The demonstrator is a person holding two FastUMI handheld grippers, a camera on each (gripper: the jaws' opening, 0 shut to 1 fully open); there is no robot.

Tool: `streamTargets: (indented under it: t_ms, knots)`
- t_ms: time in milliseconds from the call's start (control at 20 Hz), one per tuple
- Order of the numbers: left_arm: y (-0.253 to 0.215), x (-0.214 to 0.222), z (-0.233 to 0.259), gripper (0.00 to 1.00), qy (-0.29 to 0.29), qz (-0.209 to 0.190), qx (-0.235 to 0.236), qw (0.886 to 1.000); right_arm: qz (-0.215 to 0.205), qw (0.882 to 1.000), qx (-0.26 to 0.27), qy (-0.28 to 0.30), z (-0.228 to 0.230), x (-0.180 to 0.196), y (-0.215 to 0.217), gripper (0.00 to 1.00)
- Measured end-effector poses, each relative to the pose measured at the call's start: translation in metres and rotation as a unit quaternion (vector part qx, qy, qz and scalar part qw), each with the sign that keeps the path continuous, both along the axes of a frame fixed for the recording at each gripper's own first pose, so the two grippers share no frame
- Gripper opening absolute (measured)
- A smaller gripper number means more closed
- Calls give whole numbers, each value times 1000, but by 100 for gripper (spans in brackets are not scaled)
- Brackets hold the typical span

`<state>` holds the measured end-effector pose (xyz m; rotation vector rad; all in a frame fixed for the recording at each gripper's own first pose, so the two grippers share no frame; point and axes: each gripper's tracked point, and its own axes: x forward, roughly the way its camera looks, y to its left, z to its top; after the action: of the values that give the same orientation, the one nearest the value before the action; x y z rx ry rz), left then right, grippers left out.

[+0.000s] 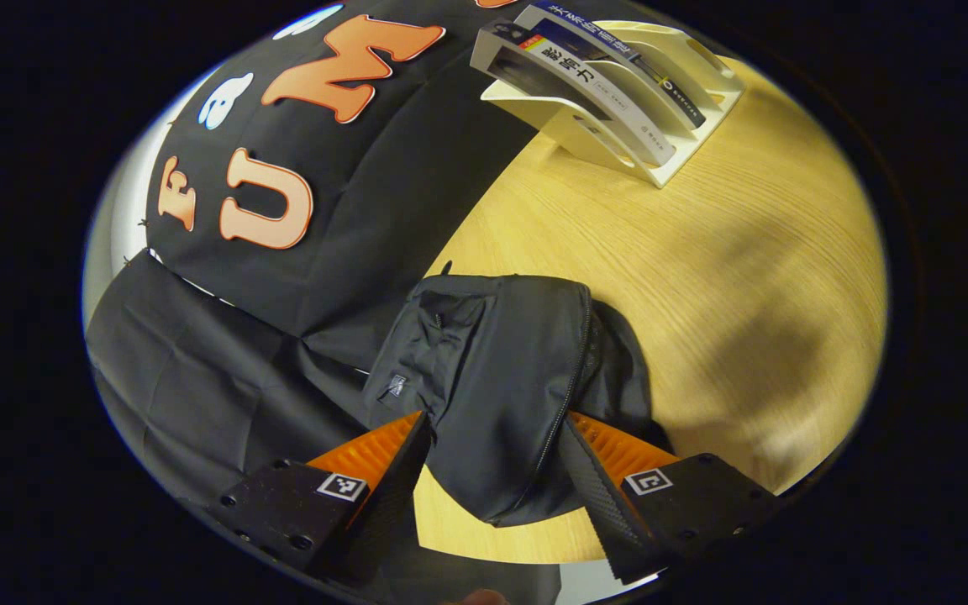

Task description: Open the schoolbag, grab two books from the bookshelf and put them into the schoolbag.

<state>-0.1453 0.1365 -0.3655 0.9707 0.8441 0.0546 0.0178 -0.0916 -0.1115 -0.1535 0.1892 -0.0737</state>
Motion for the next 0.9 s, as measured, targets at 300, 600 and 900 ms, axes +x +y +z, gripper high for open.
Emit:
streamTargets:
  t_ms: [300,600,900]
  knots:
    - [17,33,-3,95,-6,-23,37,999,-9,1000,-1,-2,2,-3,-8,95]
    - [37,64,8,72,6,-31,8,999,-15,1000,-16,-2,10,-4,-4,96]
    - [47,86,39,12,66,-37,-86,993,2,998,13,53,15,5,43,95]
